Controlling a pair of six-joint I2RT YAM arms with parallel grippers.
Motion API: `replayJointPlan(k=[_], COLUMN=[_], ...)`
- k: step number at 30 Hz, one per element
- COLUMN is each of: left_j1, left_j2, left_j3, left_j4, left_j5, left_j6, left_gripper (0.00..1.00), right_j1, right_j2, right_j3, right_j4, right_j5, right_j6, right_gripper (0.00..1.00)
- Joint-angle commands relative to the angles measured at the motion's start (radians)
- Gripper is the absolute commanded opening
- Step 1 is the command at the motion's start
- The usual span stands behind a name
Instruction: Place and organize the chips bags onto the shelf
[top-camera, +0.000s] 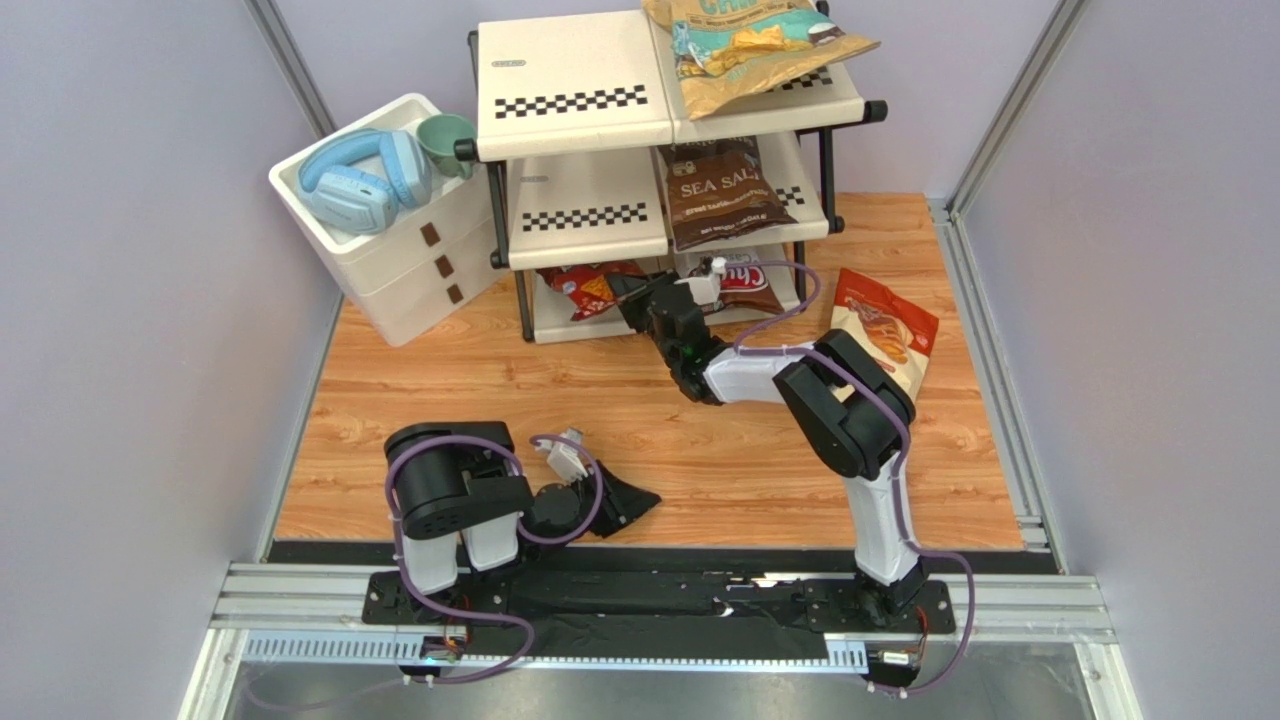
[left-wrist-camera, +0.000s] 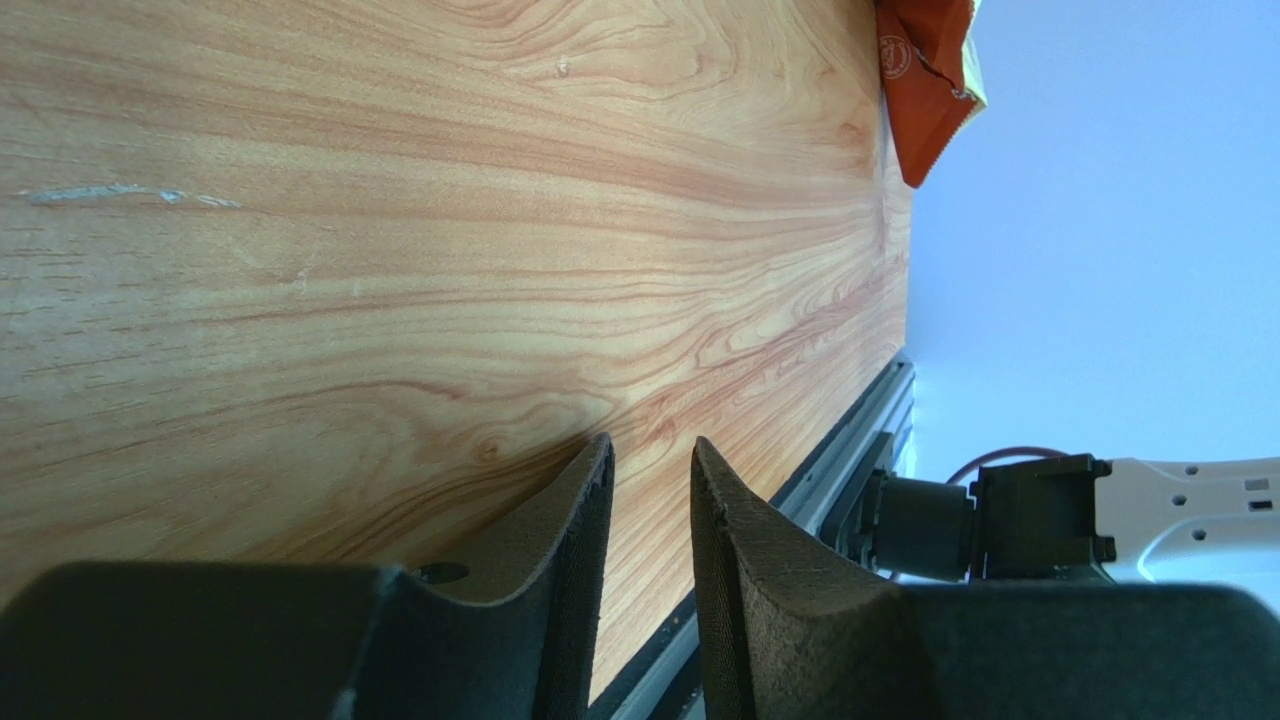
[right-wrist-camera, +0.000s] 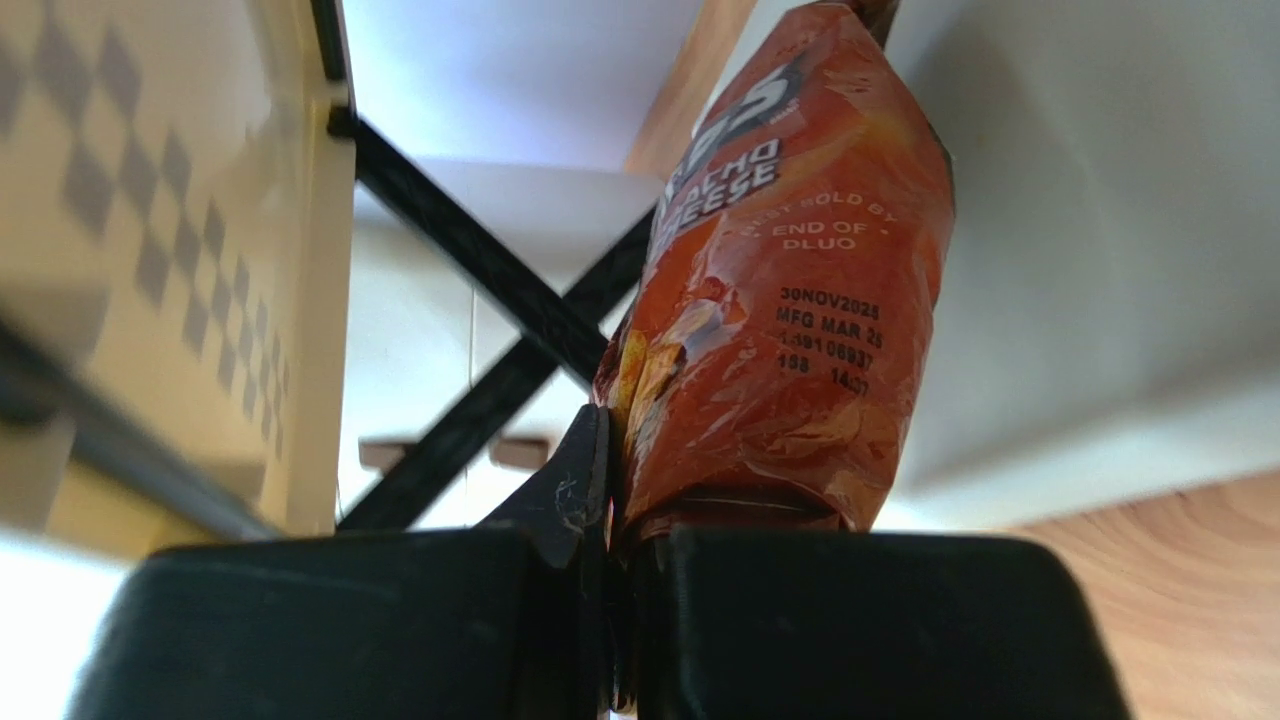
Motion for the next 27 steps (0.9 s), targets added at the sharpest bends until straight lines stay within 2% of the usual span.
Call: replayJointPlan(k=[1,5,14,15,17,18,21,27], left_j1=[-0.002,-0.002,-0.002,-0.002,-0.002,-0.004,-0.002,-0.002], left_j2=[0.034,0.035,0.031,0.031,0.029,0.029,0.029,0.029], left_j3=[-0.102,-0.103,-0.106,-0.105,-0.105,-0.105,-0.103,-0.103], left_j4=[0.084,0.084,0.085,0.085,0.085,0.085,0.087,0.088], left_j5=[-0.03,-0.03,-0.027,-0.027,-0.03,-0.032,-0.033,-0.045], left_j6=[0.049,0.051,0.054,0.054,0.055,0.057,0.057,0.058], left_gripper=[0.33,0.33,0.33,0.33,0.33,0.33,0.33,0.33], right_j1=[-0.004,-0.009,-0.038,-0.044,-0.045,-0.05,-0.058,-0.061], right_j2=[0.042,0.073,0.154,0.161,0.17,0.17,0.168,0.067], right_j3=[0.106,0.206,0.267,0.267,0.247,0.241,0.247,0.132], right_j4=[-0.012,-0.121,-0.192,-0.195,-0.164,-0.155,-0.159,-0.101], right_j5=[0.085,0.124,0.082,0.068,0.029,0.016,-0.074,-0.155], right_j6=[0.074,0.085,0.115,0.122,0.119,0.119,0.102,0.123], right_gripper=[0.0,0.0,0.0,0.08,0.34,0.44,0.64,0.7])
